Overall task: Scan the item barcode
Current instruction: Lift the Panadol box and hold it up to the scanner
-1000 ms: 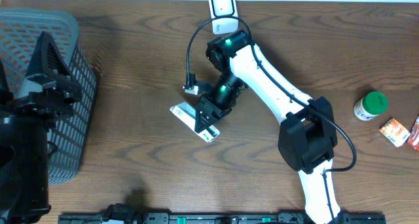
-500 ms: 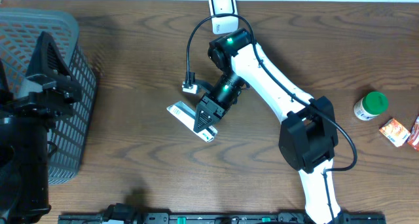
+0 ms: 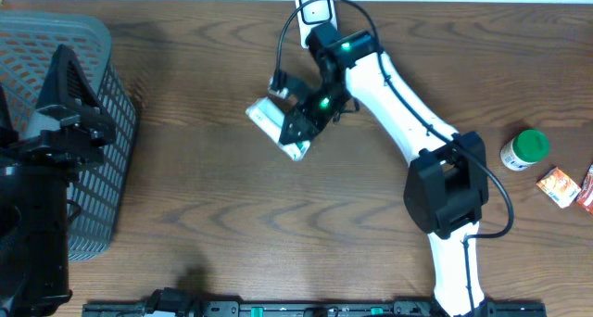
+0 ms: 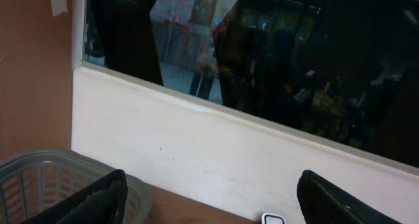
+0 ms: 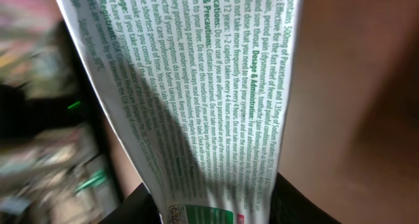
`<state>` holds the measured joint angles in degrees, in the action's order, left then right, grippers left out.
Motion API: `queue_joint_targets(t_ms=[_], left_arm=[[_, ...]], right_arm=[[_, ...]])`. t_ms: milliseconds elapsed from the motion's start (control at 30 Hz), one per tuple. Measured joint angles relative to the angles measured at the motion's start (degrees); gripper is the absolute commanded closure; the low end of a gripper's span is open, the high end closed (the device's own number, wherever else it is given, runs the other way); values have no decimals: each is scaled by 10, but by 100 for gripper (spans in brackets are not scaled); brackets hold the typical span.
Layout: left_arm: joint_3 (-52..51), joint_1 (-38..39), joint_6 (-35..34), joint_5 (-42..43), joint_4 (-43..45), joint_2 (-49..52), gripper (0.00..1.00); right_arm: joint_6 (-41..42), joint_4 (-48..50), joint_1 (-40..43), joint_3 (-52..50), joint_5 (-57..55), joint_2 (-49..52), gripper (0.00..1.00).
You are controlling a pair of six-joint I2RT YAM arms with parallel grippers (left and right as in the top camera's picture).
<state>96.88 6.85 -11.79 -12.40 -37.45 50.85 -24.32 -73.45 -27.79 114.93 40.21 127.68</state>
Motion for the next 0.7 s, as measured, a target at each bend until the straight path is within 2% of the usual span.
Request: queue_joint_targets(t_ms=[367,700], left_arm=[[0,0,0,0,0,0,17],[0,0,0,0,0,0,17]], right_arm=[[78,177,59,1,-183,0,67],[98,330,63,2,-351,1,69]])
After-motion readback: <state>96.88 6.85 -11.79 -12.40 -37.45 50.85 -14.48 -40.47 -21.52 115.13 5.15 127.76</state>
